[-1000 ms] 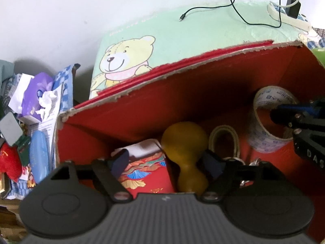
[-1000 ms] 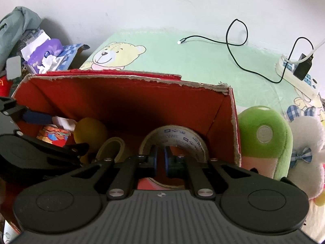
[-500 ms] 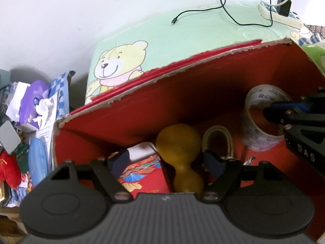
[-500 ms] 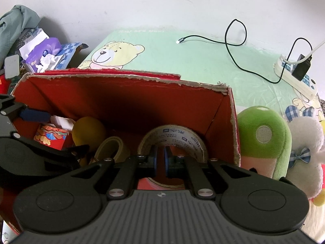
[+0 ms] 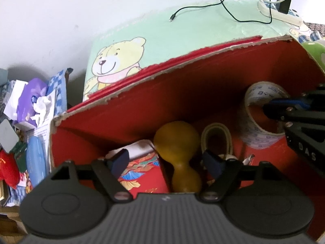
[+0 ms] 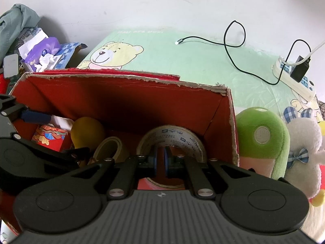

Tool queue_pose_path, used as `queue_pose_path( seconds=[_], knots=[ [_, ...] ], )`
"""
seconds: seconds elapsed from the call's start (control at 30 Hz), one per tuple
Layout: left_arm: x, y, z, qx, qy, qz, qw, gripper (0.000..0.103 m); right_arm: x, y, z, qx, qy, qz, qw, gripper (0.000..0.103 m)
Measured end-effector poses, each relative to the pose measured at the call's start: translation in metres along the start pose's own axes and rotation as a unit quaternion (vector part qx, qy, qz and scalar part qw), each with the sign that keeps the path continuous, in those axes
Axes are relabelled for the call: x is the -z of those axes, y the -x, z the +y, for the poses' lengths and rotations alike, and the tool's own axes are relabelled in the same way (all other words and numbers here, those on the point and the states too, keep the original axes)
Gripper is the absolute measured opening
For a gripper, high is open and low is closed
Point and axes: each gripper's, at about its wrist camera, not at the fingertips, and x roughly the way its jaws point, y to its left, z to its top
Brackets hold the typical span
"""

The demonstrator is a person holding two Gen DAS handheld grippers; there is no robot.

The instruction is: Organize objects

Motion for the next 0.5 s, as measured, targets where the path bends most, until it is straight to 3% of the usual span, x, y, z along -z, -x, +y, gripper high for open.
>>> queue_pose_path(
  seconds=[0.5],
  knots=[
    [0.0013, 0.0018, -0.0003, 0.002, -0.004, -0.006, 1.0, 0.083, 0.0002, 0.001, -0.0017, 0.0, -0.003, -0.003, 1.0, 0.004]
  ],
)
